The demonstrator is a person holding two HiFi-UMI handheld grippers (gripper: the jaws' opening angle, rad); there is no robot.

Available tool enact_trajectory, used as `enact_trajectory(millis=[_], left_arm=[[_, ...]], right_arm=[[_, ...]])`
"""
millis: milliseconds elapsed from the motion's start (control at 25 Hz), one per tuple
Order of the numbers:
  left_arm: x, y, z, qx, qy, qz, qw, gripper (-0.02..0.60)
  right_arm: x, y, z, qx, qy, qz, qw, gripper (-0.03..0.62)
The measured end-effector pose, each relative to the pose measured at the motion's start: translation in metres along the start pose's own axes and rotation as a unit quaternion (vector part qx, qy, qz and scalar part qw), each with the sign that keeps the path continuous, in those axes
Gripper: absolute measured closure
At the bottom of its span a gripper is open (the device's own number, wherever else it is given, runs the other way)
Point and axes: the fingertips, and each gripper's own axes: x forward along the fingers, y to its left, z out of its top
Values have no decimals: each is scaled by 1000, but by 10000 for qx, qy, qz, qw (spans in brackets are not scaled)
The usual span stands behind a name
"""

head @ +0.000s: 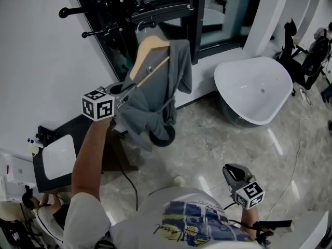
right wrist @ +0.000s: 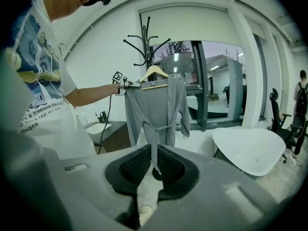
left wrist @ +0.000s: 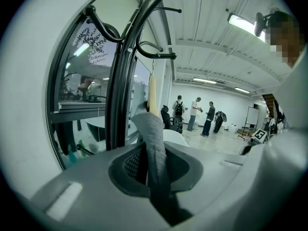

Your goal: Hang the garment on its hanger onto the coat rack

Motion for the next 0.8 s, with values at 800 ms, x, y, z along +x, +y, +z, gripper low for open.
enact_trajectory(millis=[800], left_arm=[[-11,23,-7,908,69,907,9917,367]], right_arm=[[-5,16,-19,-19,116,240,9996,553]])
